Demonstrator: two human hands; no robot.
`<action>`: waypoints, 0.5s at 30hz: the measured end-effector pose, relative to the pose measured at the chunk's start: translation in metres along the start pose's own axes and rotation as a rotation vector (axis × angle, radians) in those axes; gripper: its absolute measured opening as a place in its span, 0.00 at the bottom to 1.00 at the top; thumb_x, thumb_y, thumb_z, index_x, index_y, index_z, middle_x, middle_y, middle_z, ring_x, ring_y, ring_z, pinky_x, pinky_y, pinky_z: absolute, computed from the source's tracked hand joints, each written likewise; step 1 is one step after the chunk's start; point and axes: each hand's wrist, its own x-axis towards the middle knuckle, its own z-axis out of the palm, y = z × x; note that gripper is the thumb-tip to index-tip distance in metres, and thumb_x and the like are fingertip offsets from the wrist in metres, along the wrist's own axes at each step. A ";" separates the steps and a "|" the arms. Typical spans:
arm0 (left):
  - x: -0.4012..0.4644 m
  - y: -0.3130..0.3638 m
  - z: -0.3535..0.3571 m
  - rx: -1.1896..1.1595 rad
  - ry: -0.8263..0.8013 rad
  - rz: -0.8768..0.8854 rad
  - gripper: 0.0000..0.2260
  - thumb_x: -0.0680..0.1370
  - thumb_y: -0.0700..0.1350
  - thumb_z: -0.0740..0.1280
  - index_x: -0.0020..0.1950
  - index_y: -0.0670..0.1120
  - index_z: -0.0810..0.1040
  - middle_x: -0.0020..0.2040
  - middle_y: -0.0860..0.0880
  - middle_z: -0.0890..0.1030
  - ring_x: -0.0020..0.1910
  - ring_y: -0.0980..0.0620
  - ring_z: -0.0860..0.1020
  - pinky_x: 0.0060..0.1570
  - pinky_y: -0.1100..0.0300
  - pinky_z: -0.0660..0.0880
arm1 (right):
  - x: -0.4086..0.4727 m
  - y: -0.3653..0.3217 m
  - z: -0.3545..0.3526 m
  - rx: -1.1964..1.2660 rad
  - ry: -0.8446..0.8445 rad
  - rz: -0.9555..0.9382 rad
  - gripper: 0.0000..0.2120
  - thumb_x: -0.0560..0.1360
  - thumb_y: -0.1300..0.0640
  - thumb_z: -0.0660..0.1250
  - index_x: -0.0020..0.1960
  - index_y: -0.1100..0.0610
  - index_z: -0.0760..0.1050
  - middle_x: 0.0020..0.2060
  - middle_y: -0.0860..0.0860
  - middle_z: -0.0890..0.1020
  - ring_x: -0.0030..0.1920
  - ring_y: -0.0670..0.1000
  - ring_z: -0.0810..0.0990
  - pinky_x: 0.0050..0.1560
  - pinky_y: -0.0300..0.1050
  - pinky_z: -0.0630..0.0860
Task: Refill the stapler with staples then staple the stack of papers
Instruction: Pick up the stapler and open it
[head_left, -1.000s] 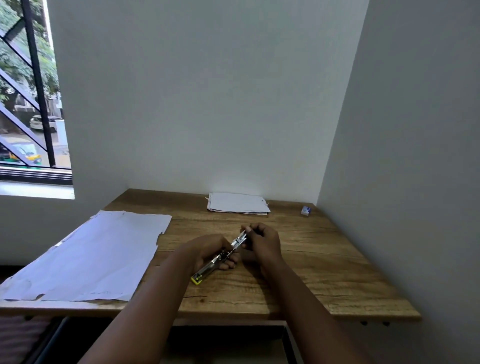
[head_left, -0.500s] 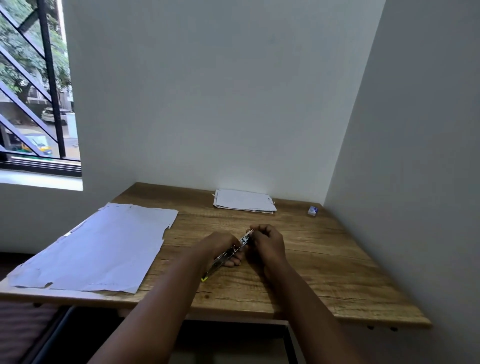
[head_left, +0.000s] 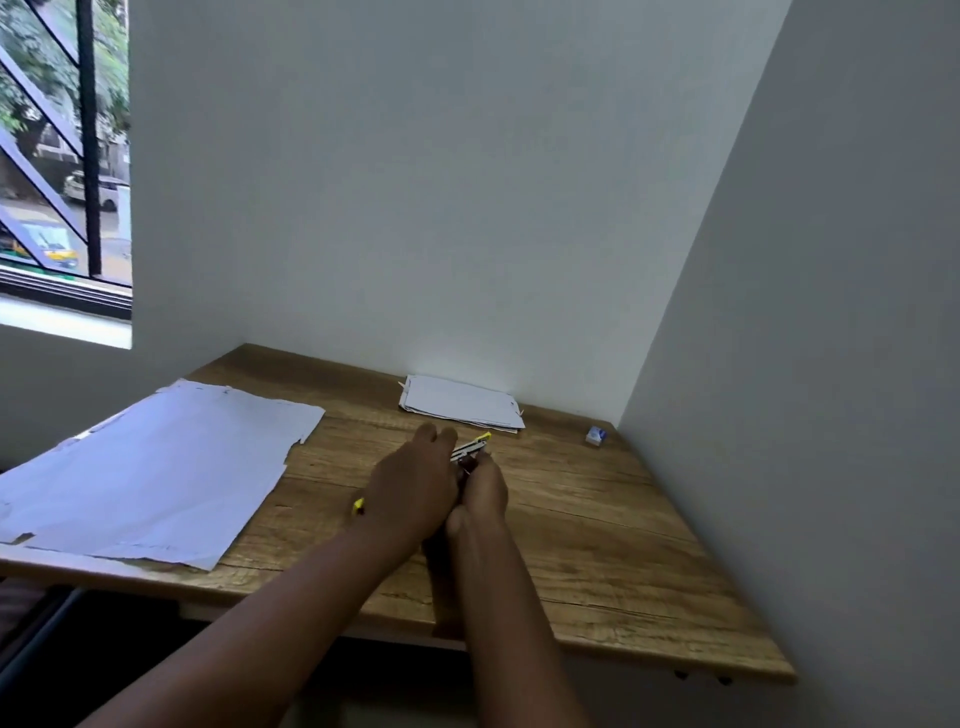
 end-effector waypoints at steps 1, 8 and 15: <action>0.000 0.000 -0.002 0.080 0.005 0.052 0.12 0.80 0.48 0.59 0.62 0.47 0.72 0.57 0.46 0.75 0.47 0.44 0.79 0.35 0.56 0.65 | 0.001 0.002 0.000 0.050 -0.008 0.003 0.14 0.81 0.53 0.61 0.40 0.59 0.75 0.37 0.55 0.78 0.38 0.54 0.77 0.46 0.46 0.74; 0.001 0.004 -0.019 0.280 0.129 0.352 0.11 0.75 0.46 0.68 0.56 0.44 0.77 0.50 0.45 0.78 0.41 0.44 0.80 0.30 0.55 0.66 | 0.000 0.005 0.000 0.203 -0.046 -0.059 0.17 0.82 0.50 0.58 0.40 0.58 0.76 0.37 0.55 0.79 0.39 0.53 0.78 0.42 0.44 0.74; 0.000 0.007 -0.014 0.358 0.169 0.435 0.10 0.60 0.43 0.79 0.35 0.45 0.80 0.36 0.46 0.80 0.30 0.48 0.79 0.22 0.60 0.68 | -0.004 0.002 -0.002 0.153 0.017 -0.051 0.18 0.81 0.53 0.59 0.34 0.57 0.72 0.33 0.54 0.76 0.34 0.52 0.76 0.37 0.43 0.71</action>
